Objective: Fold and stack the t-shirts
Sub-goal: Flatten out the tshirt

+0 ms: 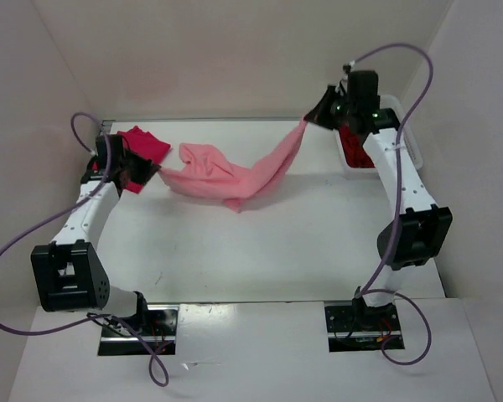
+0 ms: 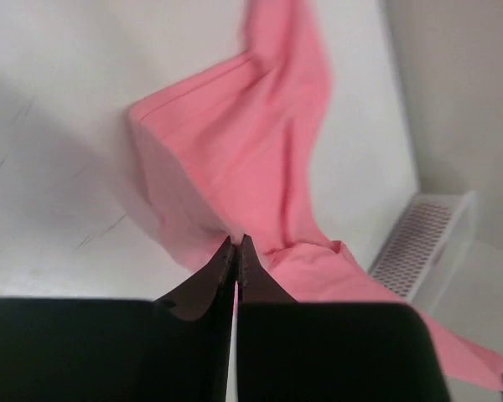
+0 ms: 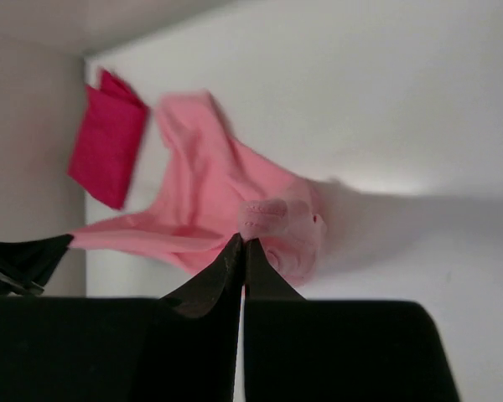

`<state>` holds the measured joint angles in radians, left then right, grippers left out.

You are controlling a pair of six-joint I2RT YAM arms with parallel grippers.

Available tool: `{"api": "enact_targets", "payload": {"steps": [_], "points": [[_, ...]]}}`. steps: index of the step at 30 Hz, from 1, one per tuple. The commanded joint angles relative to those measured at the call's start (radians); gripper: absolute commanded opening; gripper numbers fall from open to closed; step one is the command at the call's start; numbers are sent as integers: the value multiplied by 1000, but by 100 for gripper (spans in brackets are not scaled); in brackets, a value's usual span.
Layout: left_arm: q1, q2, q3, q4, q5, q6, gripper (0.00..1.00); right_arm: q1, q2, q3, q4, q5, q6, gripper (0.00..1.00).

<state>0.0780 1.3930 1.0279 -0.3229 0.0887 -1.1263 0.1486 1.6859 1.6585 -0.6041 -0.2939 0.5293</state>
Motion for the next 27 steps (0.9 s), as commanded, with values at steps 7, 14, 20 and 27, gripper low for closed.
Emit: {"api": "enact_targets", "payload": {"steps": [7,14,20,27], "points": [[255,29,149,36,164,117,0,161,-461,-134,61,-59,-152,0],[301,20,64,88,190,96,0,161,-554,-684,-235,98,3,15],[301,-8,-49,107,212,95,0,100,-516,-715,-301,98,41,55],[301,-78,-179,117,249,123,0,127,-323,-634,13,-40,63,9]]}}
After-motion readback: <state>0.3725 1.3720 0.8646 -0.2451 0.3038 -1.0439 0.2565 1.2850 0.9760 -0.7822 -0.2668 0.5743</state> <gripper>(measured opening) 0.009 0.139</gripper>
